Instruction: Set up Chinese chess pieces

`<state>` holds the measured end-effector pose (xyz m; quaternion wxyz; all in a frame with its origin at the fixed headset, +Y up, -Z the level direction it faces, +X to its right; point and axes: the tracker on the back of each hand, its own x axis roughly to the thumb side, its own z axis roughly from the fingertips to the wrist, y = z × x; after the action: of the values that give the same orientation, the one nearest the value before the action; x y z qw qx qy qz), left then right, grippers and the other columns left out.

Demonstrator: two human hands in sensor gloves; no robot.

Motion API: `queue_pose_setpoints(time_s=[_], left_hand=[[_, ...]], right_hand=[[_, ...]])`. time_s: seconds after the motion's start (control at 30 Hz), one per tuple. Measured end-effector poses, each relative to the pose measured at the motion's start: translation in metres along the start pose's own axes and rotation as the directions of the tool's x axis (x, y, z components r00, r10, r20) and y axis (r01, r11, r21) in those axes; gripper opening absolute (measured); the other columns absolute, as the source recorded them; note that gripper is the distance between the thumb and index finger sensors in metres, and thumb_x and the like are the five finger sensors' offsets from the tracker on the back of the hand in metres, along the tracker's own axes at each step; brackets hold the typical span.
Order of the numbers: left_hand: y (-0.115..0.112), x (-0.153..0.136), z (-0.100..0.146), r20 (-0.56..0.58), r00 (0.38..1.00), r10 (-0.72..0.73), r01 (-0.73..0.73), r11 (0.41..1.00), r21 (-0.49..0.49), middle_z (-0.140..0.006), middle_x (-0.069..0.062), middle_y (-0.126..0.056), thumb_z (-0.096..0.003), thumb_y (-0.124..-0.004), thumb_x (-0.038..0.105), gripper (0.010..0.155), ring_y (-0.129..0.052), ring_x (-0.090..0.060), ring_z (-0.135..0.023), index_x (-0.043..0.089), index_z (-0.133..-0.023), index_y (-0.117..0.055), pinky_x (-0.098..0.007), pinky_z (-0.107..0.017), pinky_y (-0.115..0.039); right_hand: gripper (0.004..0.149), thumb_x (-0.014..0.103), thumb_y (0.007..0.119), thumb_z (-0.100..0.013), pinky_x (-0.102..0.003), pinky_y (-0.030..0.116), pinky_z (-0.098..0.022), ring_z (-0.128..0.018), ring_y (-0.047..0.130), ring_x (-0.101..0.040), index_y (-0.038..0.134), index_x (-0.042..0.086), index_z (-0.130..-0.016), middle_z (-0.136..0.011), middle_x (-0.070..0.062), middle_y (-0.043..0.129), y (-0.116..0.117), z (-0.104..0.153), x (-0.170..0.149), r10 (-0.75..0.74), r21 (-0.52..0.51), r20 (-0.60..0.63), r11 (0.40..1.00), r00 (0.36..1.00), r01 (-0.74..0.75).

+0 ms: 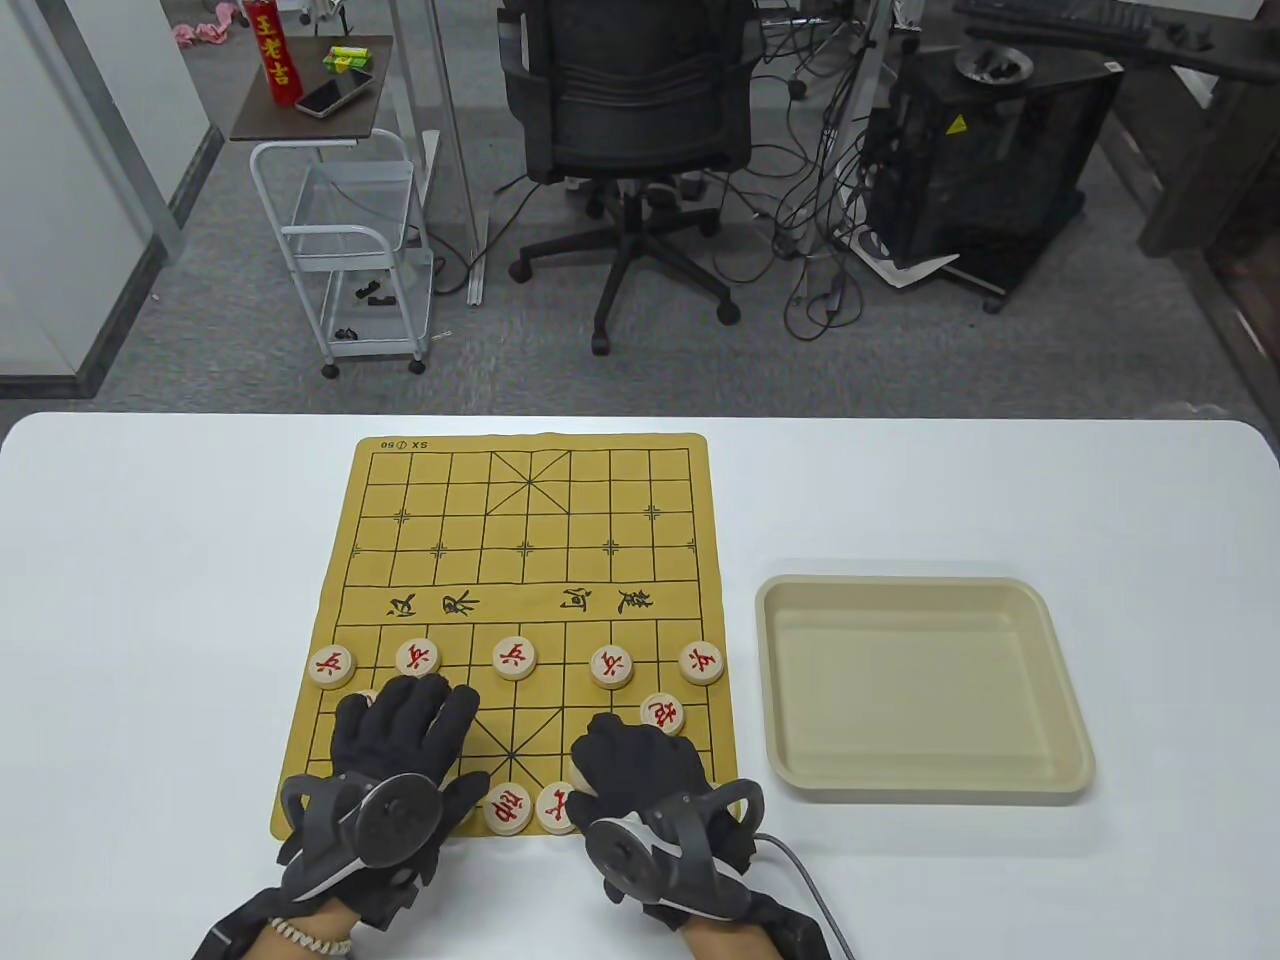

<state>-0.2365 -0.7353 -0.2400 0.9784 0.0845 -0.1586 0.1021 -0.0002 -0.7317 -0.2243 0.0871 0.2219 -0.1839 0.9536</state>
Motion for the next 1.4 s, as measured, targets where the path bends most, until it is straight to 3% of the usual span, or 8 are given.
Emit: queue_pose_setpoints(time_s=[0.2,0.37,0.53,0.8,0.9,0.97,1.2,1.4], left_hand=[[-0.004,0.017,-0.005,0.017,0.964,0.264,-0.262,0.962,-0.081,-0.107,-0.010,-0.078,-0.0368,-0.084,0.057,0.079,-0.082,-0.041,-0.098,0.026,-0.105,-0.059,-0.072,-0.071,-0.050],[-0.016,0.028,-0.023,-0.051,0.885,0.462,-0.463,0.869,-0.176,-0.095,-0.008,-0.090,-0.0349,-0.088,0.055,0.076,-0.094,-0.037,-0.086,0.024,-0.101,-0.066,-0.069,-0.068,-0.058],[-0.026,0.041,-0.034,-0.096,0.841,0.532,-0.540,0.820,-0.189,-0.085,-0.005,-0.097,-0.0359,-0.088,0.051,0.070,-0.101,-0.033,-0.076,0.022,-0.097,-0.072,-0.067,-0.066,-0.062],[-0.030,0.046,-0.042,-0.147,0.828,0.542,-0.561,0.807,-0.185,-0.078,-0.004,-0.101,-0.0351,-0.093,0.042,0.065,-0.105,-0.032,-0.067,0.020,-0.094,-0.076,-0.067,-0.065,-0.065],[-0.028,0.042,-0.044,-0.148,0.843,0.518,-0.538,0.820,-0.195,-0.078,-0.005,-0.101,-0.0350,-0.093,0.040,0.064,-0.105,-0.032,-0.068,0.021,-0.093,-0.077,-0.067,-0.065,-0.064],[-0.024,0.035,-0.044,-0.151,0.861,0.485,-0.507,0.840,-0.194,-0.078,-0.005,-0.101,-0.0347,-0.094,0.040,0.063,-0.104,-0.032,-0.068,0.022,-0.093,-0.078,-0.068,-0.065,-0.064],[0.011,-0.010,-0.037,-0.179,0.928,0.326,-0.360,0.907,-0.220,-0.079,-0.005,-0.102,-0.0338,-0.095,0.037,0.059,-0.105,-0.033,-0.069,0.025,-0.090,-0.082,-0.069,-0.066,-0.062],[0.040,-0.065,-0.026,-0.296,0.944,0.147,-0.260,0.884,-0.389,-0.080,-0.006,-0.101,-0.0335,-0.097,0.033,0.058,-0.103,-0.035,-0.071,0.025,-0.089,-0.083,-0.070,-0.067,-0.059]], right_hand=[[0.063,0.052,0.099,-0.036,-0.046,0.087,-0.059,-0.078,0.100,-0.025,0.077,0.028,-0.089,-0.096,-0.003,0.086,-0.001,0.004,0.005,-0.020,-0.012,0.045,1.000,0.999,0.021],[0.064,0.053,0.100,-0.036,-0.046,0.087,-0.059,-0.078,0.101,-0.024,0.076,0.028,-0.089,-0.095,-0.003,0.086,-0.002,0.005,0.007,-0.002,-0.021,0.066,1.000,0.998,0.003],[0.064,0.053,0.100,-0.035,-0.046,0.087,-0.059,-0.078,0.100,-0.024,0.076,0.028,-0.089,-0.095,-0.004,0.086,-0.001,0.006,0.005,-0.003,-0.031,0.062,0.999,0.998,0.004],[0.066,0.053,0.100,-0.035,-0.046,0.086,-0.059,-0.077,0.100,-0.024,0.075,0.027,-0.091,-0.096,-0.004,0.085,0.001,0.007,0.001,0.020,-0.032,0.064,0.999,0.998,-0.018],[0.066,0.051,0.096,-0.039,-0.049,0.081,-0.063,-0.082,0.095,-0.024,0.071,0.028,-0.095,-0.100,-0.004,0.080,0.003,0.006,-0.002,-0.020,0.029,0.057,0.999,0.998,0.019],[0.070,0.058,0.090,-0.041,-0.055,0.074,-0.069,-0.091,0.088,-0.028,0.067,0.029,-0.100,-0.107,-0.005,0.074,0.004,0.006,-0.007,0.013,0.069,0.053,0.997,0.999,-0.017],[0.085,0.066,0.080,-0.045,-0.072,0.048,-0.078,-0.113,0.058,-0.045,0.050,0.029,-0.115,-0.123,-0.011,0.048,0.011,0.007,-0.041,0.112,0.260,-0.085,0.962,0.990,-0.086],[0.086,0.066,0.078,-0.046,-0.074,0.043,-0.077,-0.115,0.052,-0.047,0.047,0.029,-0.117,-0.124,-0.012,0.042,0.011,0.008,-0.055,0.097,0.275,-0.153,0.960,0.983,-0.052]])
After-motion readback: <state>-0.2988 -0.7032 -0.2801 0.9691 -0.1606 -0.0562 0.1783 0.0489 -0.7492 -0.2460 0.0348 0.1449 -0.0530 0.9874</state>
